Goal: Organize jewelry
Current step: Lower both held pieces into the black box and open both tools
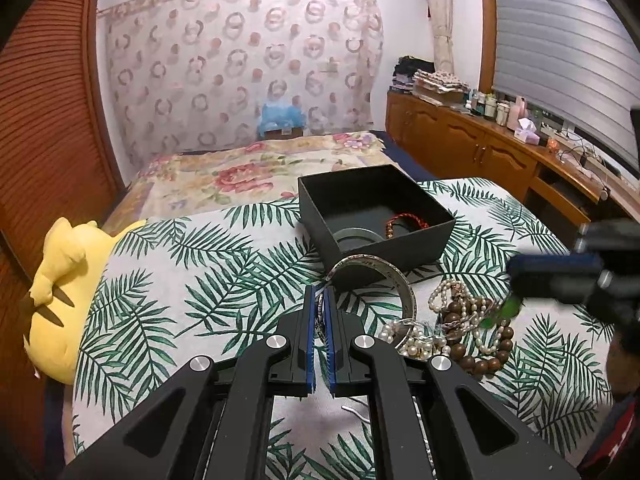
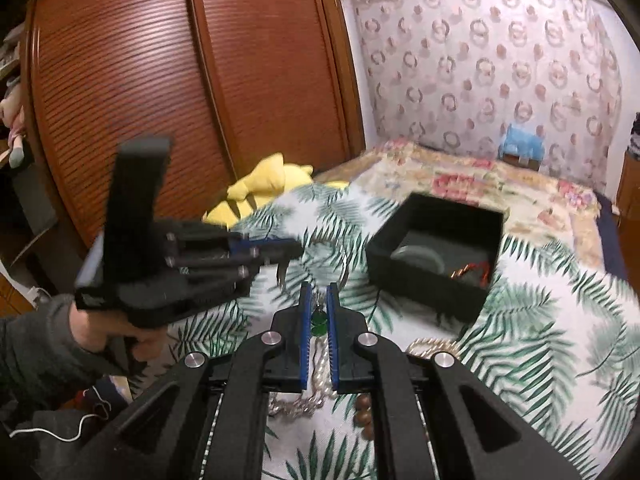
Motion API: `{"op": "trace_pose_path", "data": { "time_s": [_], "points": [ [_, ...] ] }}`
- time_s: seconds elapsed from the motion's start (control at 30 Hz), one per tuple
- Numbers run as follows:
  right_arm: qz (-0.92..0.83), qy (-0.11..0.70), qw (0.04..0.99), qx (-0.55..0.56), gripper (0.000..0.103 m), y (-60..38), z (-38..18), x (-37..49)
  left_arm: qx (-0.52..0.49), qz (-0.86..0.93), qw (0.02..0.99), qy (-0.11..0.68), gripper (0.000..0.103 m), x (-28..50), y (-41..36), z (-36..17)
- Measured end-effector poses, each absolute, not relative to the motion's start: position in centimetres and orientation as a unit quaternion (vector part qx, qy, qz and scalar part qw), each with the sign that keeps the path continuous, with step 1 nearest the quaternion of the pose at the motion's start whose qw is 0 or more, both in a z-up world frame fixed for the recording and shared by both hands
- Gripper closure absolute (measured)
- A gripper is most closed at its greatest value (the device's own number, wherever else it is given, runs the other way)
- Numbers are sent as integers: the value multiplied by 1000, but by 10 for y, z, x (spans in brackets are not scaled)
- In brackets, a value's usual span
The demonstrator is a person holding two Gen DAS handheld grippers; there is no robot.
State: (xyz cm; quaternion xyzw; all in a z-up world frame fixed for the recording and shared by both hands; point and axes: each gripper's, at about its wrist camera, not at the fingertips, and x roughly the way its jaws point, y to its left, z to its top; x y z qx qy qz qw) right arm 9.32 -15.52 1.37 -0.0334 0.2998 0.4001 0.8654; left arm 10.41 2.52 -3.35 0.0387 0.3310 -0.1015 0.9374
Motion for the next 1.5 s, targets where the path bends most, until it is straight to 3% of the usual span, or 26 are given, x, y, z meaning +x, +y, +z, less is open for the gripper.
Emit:
{"op": "trace_pose_path", "data": {
  "time_s": [0.67, 1.27, 1.4, 1.5],
  "points": [
    [299, 323, 896, -55, 94, -172, 28, 221, 43, -124, 937, 325, 100, 148, 12, -20],
    [273, 348, 895, -55, 93, -160, 23, 261, 71, -123, 933, 330, 99, 188, -3, -20],
    [272, 352, 894, -47, 85, -174, 12, 262, 71, -126, 932, 333, 99, 201, -8, -26],
    [272, 354, 894, -35, 84, -184, 5, 261, 69, -127, 930, 339, 99, 212, -12, -33]
  ]
}}
